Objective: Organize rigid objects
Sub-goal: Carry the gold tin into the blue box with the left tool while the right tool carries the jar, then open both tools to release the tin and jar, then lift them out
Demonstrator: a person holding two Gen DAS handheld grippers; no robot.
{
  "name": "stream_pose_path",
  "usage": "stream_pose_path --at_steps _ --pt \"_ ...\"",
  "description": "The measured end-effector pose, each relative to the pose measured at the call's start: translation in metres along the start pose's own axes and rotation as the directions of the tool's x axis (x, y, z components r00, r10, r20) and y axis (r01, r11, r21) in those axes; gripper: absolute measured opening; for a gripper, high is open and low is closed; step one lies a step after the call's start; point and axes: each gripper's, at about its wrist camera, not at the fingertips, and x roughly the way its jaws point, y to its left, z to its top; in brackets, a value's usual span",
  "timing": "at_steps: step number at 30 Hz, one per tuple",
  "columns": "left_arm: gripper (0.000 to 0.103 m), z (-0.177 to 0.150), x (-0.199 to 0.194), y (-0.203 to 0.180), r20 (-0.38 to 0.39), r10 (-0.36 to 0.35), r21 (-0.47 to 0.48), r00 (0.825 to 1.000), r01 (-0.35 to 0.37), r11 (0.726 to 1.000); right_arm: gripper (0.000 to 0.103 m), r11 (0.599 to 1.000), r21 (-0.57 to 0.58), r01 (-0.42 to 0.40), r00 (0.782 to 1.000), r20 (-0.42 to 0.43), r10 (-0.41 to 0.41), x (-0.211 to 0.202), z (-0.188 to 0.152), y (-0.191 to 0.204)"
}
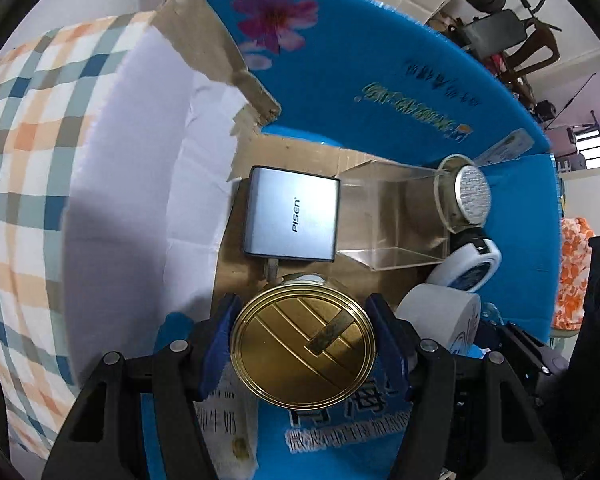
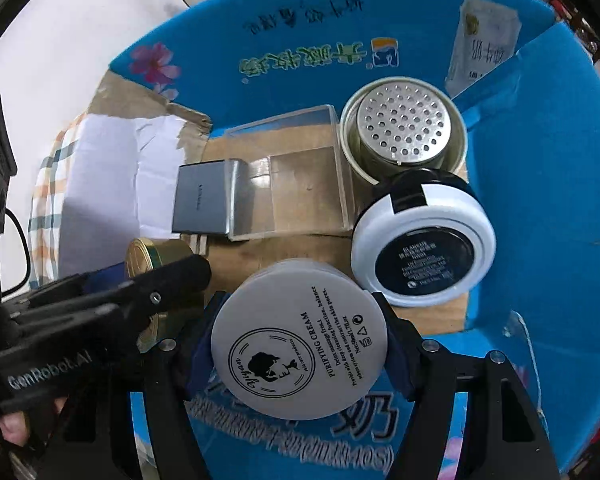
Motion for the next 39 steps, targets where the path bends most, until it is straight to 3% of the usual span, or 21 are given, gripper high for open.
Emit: stream_pose_path --at_steps 19,25,30,34,37,39 --pt "0.062 0.007 0.036 0.005 -0.081 0.07 0.029 0.994 -0.068 0.997 0.073 0.996 0.079 0.05 0.991 -0.128 -0.04 0.05 0.022 -0.018" --pt "0.062 0.005 0.032 0.007 -0.087 0.092 0.04 0.992 -0.089 0.995 0.092 0.995 0.083 0.056 0.989 -0.143 -0.044 0.049 0.029 -0.024" --pt "0.063 0.0 0.022 0.002 -0.076 0.13 0.062 0.989 -0.125 0.99 0.094 0.993 0.037 0.109 0.984 -0.146 -0.102 0.038 0.028 -0.02" --pt "0.076 -0.008 0.01 -0.001 -0.059 0.141 0.077 0.988 -0.136 0.988 0.103 0.992 0.022 0.126 0.981 -0.148 -0.121 0.024 0.021 -0.024" --pt "0.103 -0.012 -0.001 -0.004 -0.039 0.177 0.075 0.983 -0.173 0.982 0.103 0.991 0.012 0.135 0.983 -0.126 -0.132 0.008 0.02 -0.024" --pt "0.103 -0.017 -0.008 -0.01 -0.024 0.179 0.076 0.983 -0.177 0.981 0.103 0.989 -0.003 0.15 0.982 -0.114 -0.149 -0.002 0.017 -0.025"
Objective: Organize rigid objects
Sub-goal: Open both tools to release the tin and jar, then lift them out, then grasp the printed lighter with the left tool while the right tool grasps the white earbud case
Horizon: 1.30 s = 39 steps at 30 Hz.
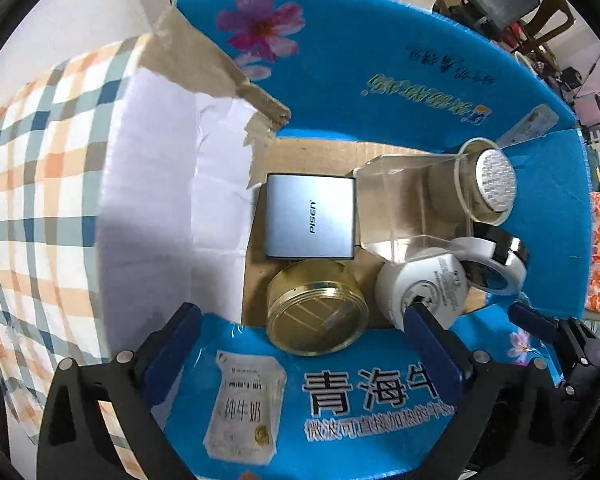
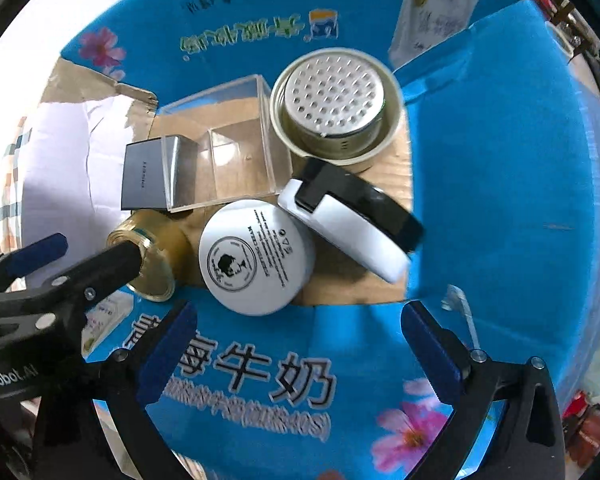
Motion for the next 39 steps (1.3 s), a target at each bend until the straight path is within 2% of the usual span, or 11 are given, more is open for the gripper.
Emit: stream_pose_path --at_steps 8,11,22,28,32,34,36,39 --pt "0.103 -0.016 -0.036 -0.017 0.084 0.027 0.02 0.996 -0.028 0.999 0.103 0.999 -0.027 0.02 0.998 0.063 -0.018 -0.046 -0.016 0.013" --pt "0.103 -0.005 -0.047 -0.025 0.116 0.041 0.021 0.992 -0.044 0.999 0.103 0.999 -0.037 0.023 0.996 0.087 -0.02 -0.063 -0.028 0.008" --pt "0.103 -0.042 -0.112 -0.032 0.234 0.077 0.02 0.969 -0.084 0.996 0.103 0.998 -0.067 0.01 0.984 0.176 0.002 -0.134 -0.082 -0.011" --pt "0.103 -0.067 -0.138 -0.044 0.282 0.082 0.011 0.956 -0.089 0.996 0.103 0.997 -0.081 -0.019 0.967 0.252 0.039 -0.176 -0.112 -0.024" --pt "0.103 -0.085 -0.153 -0.058 0.316 0.07 0.009 0.946 -0.076 0.997 0.103 0.997 -0.064 -0.043 0.957 0.285 0.059 -0.199 -0.133 -0.048" --pt "0.103 -0.098 -0.158 -0.07 0.34 0.052 0.017 0.939 -0.062 0.998 0.103 0.998 -0.052 -0.035 0.955 0.293 0.049 -0.206 -0.145 -0.067" --pt "0.103 -0.111 -0.157 -0.089 0.355 0.059 0.045 0.933 -0.08 0.996 0.103 0.999 -0.024 -0.022 0.955 0.296 0.028 -0.207 -0.157 -0.088" --pt "0.103 -0.125 -0.141 -0.118 0.337 0.061 0.099 0.939 -0.1 0.99 0.103 0.999 0.031 -0.003 0.963 0.268 -0.005 -0.194 -0.176 -0.129"
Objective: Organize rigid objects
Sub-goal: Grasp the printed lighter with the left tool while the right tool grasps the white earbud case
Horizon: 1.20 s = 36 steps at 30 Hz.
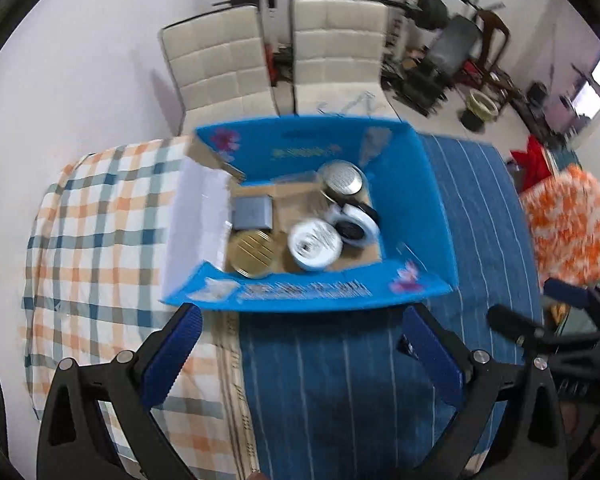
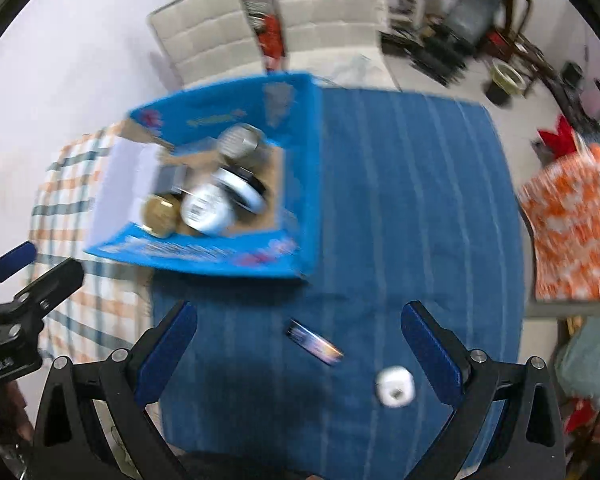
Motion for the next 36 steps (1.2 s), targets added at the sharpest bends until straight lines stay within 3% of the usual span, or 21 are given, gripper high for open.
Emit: stream_pose_path --at_steps 5,9,12,15,20,24,26,29,33,34,36 --pt "0.103 -0.028 0.054 -0.054 -0.137 -0.052 0.052 0.989 0.06 0.997 0.103 0.993 0.117 0.026 0.992 -0.122 -0.011 0.045 -0.042 -0.079" --pt "0.103 -0.042 0.104 -0.083 -0.233 -0.117 -0.024 0.965 0.114 0.993 0.102 0.978 0.205 0.04 0.986 -0.168 -0.005 0.074 -0.066 -0.124" --pt "0.095 -0.048 0.141 -0.099 -0.286 -0.153 -0.109 0.946 0.126 0.986 0.095 0.966 0.255 0.039 0.981 -0.195 0.012 0.098 -0.082 -0.146" --pt "0.082 -0.053 0.17 -0.115 -0.319 -0.133 -0.145 0.938 0.09 0.985 0.087 0.953 0.299 0.043 0.977 -0.214 0.023 0.119 -0.093 -0.16" --pt "0.082 -0.057 0.207 -0.135 -0.346 -0.05 -0.141 0.937 0.0 0.99 0.084 0.943 0.33 0.042 0.972 -0.233 0.038 0.143 -0.105 -0.171" --pt "0.082 -0.066 0.216 -0.144 -0.347 0.055 -0.048 0.936 -0.077 0.996 0.084 0.953 0.301 0.03 0.97 -0.241 0.045 0.146 -0.11 -0.171" --pt "0.082 -0.073 0.214 -0.143 -0.371 0.08 -0.012 0.925 -0.091 0.996 0.084 0.959 0.282 0.027 0.968 -0.245 0.044 0.145 -0.113 -0.169" --pt "0.082 -0.084 0.209 -0.131 -0.401 0.084 -0.03 0.912 -0.105 0.994 0.084 0.965 0.263 0.01 0.966 -0.254 0.059 0.145 -0.12 -0.16" --pt "0.082 -0.092 0.21 -0.127 -0.423 0.019 -0.098 0.906 -0.067 0.993 0.084 0.966 0.257 0.003 0.958 -0.278 0.071 0.153 -0.13 -0.148" --pt "0.08 -0.093 0.211 -0.131 -0.415 0.027 -0.086 0.909 -0.069 0.994 0.084 0.966 0.258 0.005 0.955 -0.289 0.072 0.157 -0.133 -0.145" --pt "0.064 -0.096 0.21 -0.135 -0.389 0.013 -0.079 0.921 -0.048 0.996 0.084 0.967 0.254 0.004 0.95 -0.303 0.075 0.164 -0.137 -0.141"
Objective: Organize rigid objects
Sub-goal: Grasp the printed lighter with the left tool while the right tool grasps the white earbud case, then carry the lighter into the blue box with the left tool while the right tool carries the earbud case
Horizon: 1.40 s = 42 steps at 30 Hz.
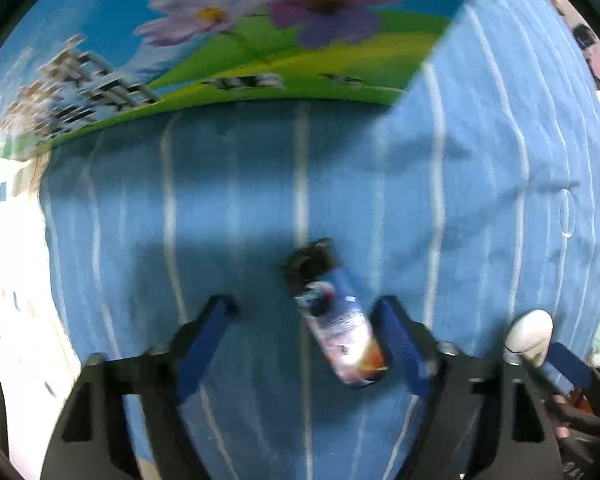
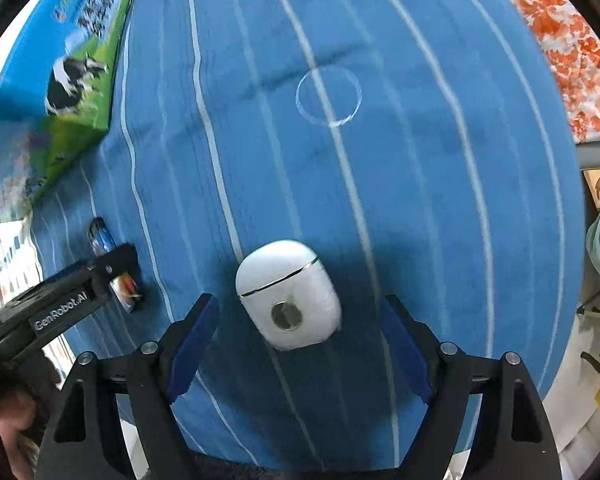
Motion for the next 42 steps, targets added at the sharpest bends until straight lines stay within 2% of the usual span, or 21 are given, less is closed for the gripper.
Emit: stream_pose_path --at_steps 2,3,4,5,7,9,12,15,18,21,24,26,29,32,33,35,37,42 --pt "0.034 -0.004 -0.005 -0.016 0.027 -0.012 0.046 1.0 0.011 0.999 0.08 1.0 -0.008 0.028 1.0 0.0 -0.028 0.008 -0.004 0.003" --pt "0.029 -0.007 -0.007 -0.026 0.037 -0.002 0.09 0.999 -0.002 0.996 0.072 0.999 -0.016 0.051 0.999 0.014 -0.051 0.008 -0.006 0.006" --pt "0.025 -0.008 -0.007 -0.031 0.039 0.005 0.107 0.999 -0.009 0.994 0.061 0.997 -0.031 0.072 0.997 0.03 -0.072 0.007 -0.007 0.011" --pt "0.024 -0.009 -0.008 -0.034 0.041 0.013 0.123 0.999 -0.018 0.992 0.053 0.994 -0.052 0.094 0.995 0.038 -0.092 0.008 -0.011 0.017" --pt "0.023 -0.011 -0.008 -0.033 0.038 0.006 0.128 0.999 -0.01 0.992 0.053 0.991 -0.08 0.111 0.993 0.038 -0.109 0.007 -0.011 0.028" --pt "0.023 -0.013 -0.008 -0.026 0.025 -0.001 0.122 1.0 -0.002 0.993 0.053 0.994 -0.079 0.08 0.996 0.032 -0.078 0.007 -0.01 0.036" --pt "0.023 -0.008 -0.002 0.007 0.016 -0.026 0.083 1.0 0.025 0.996 0.053 0.994 -0.099 0.055 0.996 0.077 -0.048 0.004 -0.006 0.053" --pt "0.023 -0.005 -0.002 0.025 0.001 -0.096 0.037 0.995 0.096 0.995 0.054 0.995 -0.095 0.031 0.998 0.057 -0.025 0.009 -0.003 0.064" --pt "0.024 -0.004 -0.001 0.029 -0.001 -0.124 0.013 0.992 0.124 0.992 0.058 0.997 -0.072 -0.033 0.999 0.037 0.035 0.007 0.004 0.062" --pt "0.024 -0.004 -0.002 0.04 0.007 -0.117 0.017 0.993 0.117 0.993 0.06 0.995 -0.024 -0.093 0.996 0.008 0.093 0.004 0.009 0.049" --pt "0.024 -0.008 -0.003 0.043 0.02 -0.086 0.034 0.996 0.085 0.996 0.06 0.995 -0.017 -0.099 0.995 -0.002 0.099 0.003 0.008 0.046" --pt "0.023 -0.009 0.0 0.036 0.026 -0.074 0.041 0.997 0.072 0.997 0.06 0.996 -0.024 -0.087 0.996 0.0 0.087 0.008 0.011 0.036" --pt "0.023 -0.009 0.0 0.033 0.035 -0.064 0.046 0.997 0.063 0.997 0.061 0.998 -0.029 -0.049 0.999 0.019 0.05 0.02 0.01 0.05" --pt "0.023 -0.008 -0.001 0.033 0.038 -0.07 0.044 0.997 0.069 0.997 0.053 0.998 -0.048 0.037 0.999 0.038 -0.036 0.028 0.004 0.077" --pt "0.023 -0.008 -0.003 0.036 0.039 -0.073 0.042 0.997 0.072 0.997 0.052 0.994 -0.063 0.086 0.995 0.047 -0.083 0.03 0.002 0.084" --pt "0.022 -0.013 -0.006 0.035 0.042 -0.073 0.045 0.996 0.071 0.996 0.051 0.989 -0.083 0.123 0.991 0.059 -0.119 0.035 -0.003 0.098" --pt "0.022 -0.014 -0.008 0.034 0.048 -0.07 0.046 0.996 0.068 0.997 0.05 0.986 -0.097 0.138 0.989 0.063 -0.132 0.038 -0.007 0.107" --pt "0.022 -0.013 -0.027 0.04 0.071 -0.066 0.056 0.995 0.062 0.997 0.05 0.989 -0.092 0.112 0.992 0.065 -0.106 0.03 -0.011 0.106"
